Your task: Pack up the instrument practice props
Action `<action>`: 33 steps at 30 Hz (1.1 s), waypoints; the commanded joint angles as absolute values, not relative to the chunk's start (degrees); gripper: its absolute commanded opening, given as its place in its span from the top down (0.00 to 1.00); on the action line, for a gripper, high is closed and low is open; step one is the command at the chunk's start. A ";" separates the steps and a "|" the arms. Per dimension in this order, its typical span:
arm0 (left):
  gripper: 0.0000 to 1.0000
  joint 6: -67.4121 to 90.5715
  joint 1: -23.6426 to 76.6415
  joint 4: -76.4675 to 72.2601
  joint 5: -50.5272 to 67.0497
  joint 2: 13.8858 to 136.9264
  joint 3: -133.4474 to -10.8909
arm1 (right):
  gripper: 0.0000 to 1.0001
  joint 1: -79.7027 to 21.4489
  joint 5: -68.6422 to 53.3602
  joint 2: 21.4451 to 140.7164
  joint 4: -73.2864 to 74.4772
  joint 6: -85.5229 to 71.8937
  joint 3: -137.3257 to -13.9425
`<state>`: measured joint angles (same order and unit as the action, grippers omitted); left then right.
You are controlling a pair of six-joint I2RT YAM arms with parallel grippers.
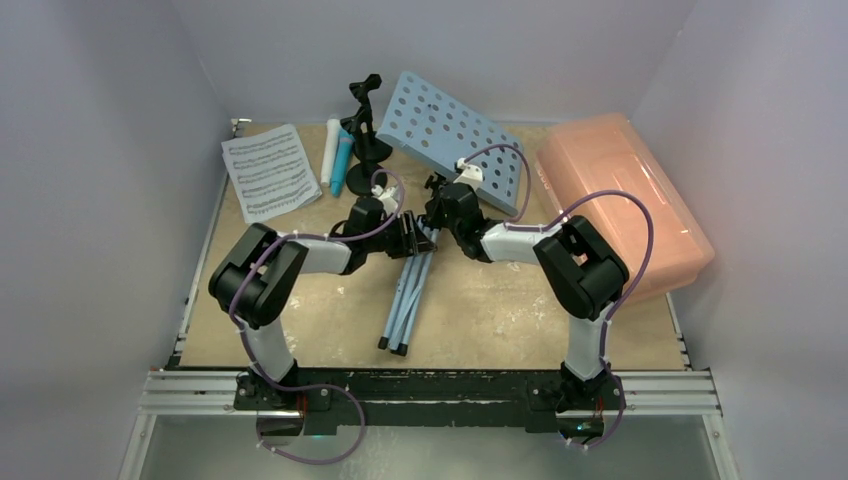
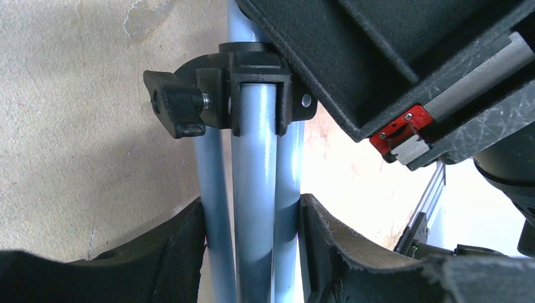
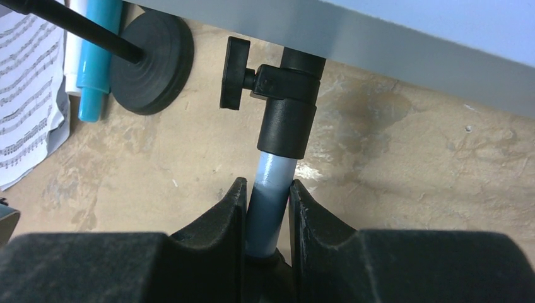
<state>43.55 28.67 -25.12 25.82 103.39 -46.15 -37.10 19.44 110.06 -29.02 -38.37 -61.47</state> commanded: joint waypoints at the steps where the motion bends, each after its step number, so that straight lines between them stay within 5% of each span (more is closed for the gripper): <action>1: 0.78 37.30 28.47 -23.86 20.87 99.42 -45.39 | 1.00 -34.83 26.02 109.24 -26.19 -31.81 -59.50; 18: 0.59 25.35 26.91 8.50 -0.50 70.74 -47.16 | 1.00 -33.57 24.26 110.99 -27.59 -29.88 -59.02; 26: 0.42 22.94 26.92 18.99 -6.32 55.50 -52.10 | 1.00 -33.57 21.42 111.68 -28.27 -30.67 -60.29; 33: 0.29 19.85 26.92 26.51 -15.45 46.28 -54.40 | 0.65 -33.57 18.86 108.36 -28.07 -31.31 -59.64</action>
<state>22.85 27.00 20.60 -8.38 49.87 -52.34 -34.33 19.35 110.50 -27.49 -32.47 -58.83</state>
